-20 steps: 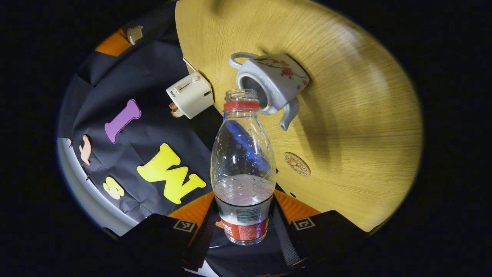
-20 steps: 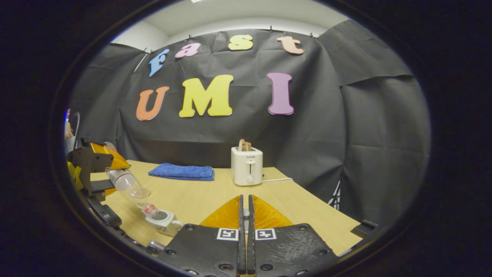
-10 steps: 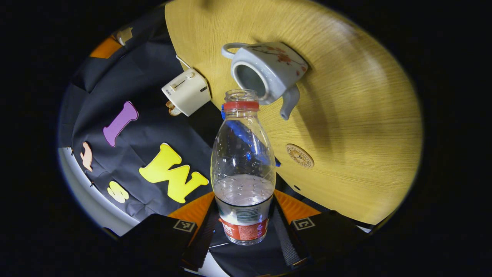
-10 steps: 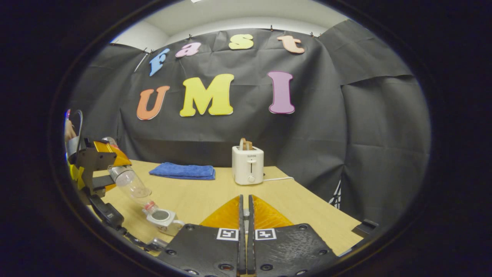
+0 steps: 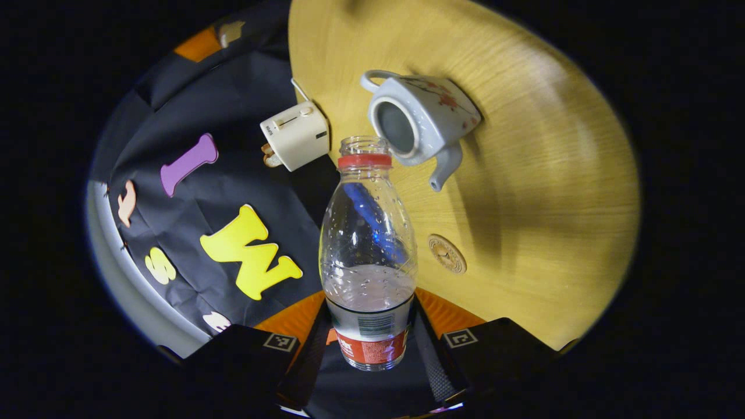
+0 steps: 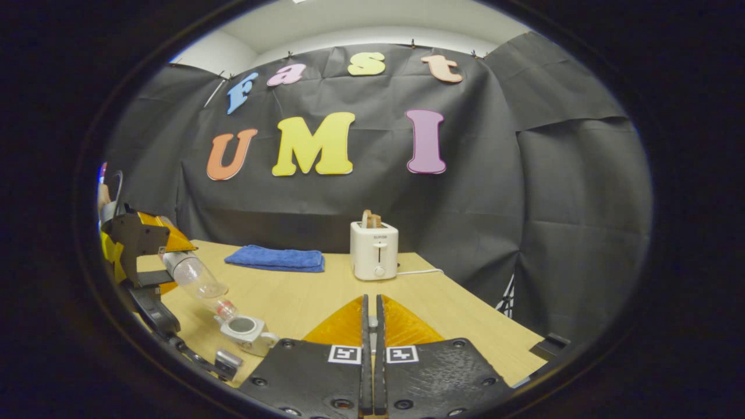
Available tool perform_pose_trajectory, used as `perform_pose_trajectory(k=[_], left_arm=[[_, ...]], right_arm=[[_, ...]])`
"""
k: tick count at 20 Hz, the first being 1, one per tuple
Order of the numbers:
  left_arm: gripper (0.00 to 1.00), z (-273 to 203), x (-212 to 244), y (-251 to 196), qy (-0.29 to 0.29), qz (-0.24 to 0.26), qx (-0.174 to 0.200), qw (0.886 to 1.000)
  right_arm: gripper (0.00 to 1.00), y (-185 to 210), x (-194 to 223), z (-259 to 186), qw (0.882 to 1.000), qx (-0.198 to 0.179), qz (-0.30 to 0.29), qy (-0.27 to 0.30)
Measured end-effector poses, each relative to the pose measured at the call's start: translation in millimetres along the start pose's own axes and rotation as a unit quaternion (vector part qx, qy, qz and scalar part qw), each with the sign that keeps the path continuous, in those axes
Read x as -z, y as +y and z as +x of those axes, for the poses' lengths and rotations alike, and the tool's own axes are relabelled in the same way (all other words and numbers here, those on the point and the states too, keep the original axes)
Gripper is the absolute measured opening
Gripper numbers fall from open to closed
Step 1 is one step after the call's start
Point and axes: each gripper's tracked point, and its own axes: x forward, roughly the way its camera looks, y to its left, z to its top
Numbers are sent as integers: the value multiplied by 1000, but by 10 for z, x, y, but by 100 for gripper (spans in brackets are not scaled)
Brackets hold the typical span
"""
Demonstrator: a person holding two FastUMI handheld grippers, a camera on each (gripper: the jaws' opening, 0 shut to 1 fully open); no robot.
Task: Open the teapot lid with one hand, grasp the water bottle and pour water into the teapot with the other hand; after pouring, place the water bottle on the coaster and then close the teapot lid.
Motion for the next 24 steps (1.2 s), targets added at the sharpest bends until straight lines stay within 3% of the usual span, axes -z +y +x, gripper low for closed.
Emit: perform_pose_trajectory(k=[3,6,8,10,13,17,23,24], left_arm=[[80,-26,-30,-256,-22,-119,23,992],[76,-52,-22,-381,-34,-201,19,979],[76,-80,22,-436,-35,-257,13,966],[76,-103,74,-459,-37,-329,9,943],[77,-131,176,-488,-37,-455,-4,890],[77,-74,398,-403,-30,-592,-35,804],[77,160,684,-180,-46,-714,-39,697],[77,237,693,-153,-51,-727,-35,684]], right_arm=[[1,-7,-5,-5,1000,3,6,-1],[1,30,22,9,1000,2,1,3],[1,71,32,-7,1000,0,-4,4],[1,116,14,-33,1000,-5,-6,2],[1,176,12,-45,1000,-8,-17,-2],[1,231,52,-44,1000,-13,-18,2],[1,229,96,-10,1000,-11,-17,7],[0,230,104,-12,1000,-11,-17,8]])
